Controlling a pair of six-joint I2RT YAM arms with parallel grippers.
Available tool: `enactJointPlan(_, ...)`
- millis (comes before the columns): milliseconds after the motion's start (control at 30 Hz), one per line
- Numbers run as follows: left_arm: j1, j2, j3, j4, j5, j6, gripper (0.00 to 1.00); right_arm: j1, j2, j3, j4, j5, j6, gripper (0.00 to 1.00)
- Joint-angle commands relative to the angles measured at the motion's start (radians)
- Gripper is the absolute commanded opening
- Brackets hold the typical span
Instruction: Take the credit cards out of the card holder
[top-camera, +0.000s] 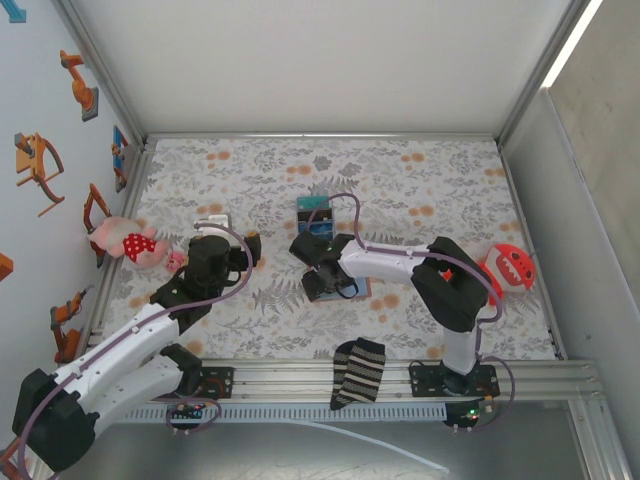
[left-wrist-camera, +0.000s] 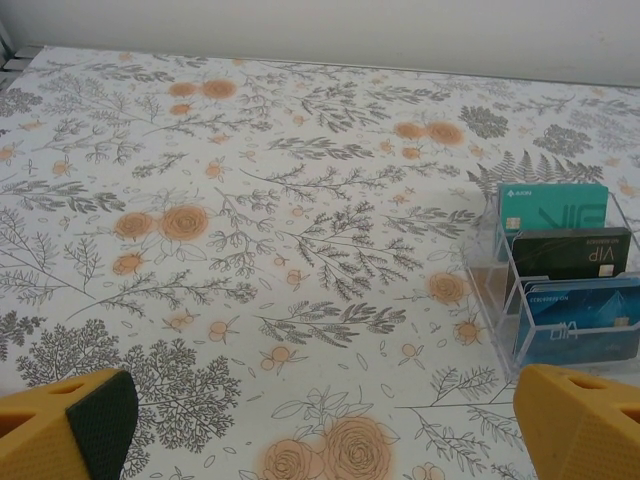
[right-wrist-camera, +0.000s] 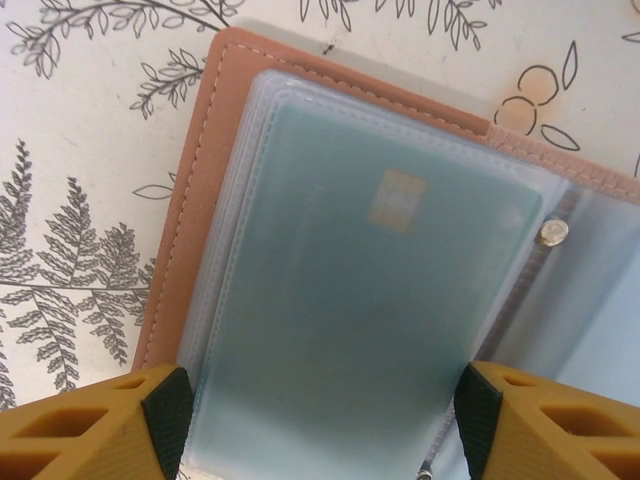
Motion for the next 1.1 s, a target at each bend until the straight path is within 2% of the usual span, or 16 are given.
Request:
enactJointPlan(0, 0.006, 0.003, 0.034, -0.013, -0.012, -0.011, 0.97, 0.007, 0.016, 0.014, -0.03, 0.031, 0.002, 0.67)
enactJointPlan(567, 0.01, -0.031, 0.053, -0.033, 0.015, 0.008, 0.97, 0.006, -0.063, 0.004, -0.081, 0.153, 0.021, 0.65)
enactJointPlan(800, 0.009, -0.042, 0.054, -0.038, 0.024, 0.009, 0.97, 0.005, -0.055, 0.004, -0.088, 0.171, 0.019, 0.54)
enactJointPlan(1067, 0.01, -0.043, 0.055, -0.038, 0.03, 0.005, 0.97, 0.006, -0.086, -0.036, 0.029, 0.006, -0.015, 0.48)
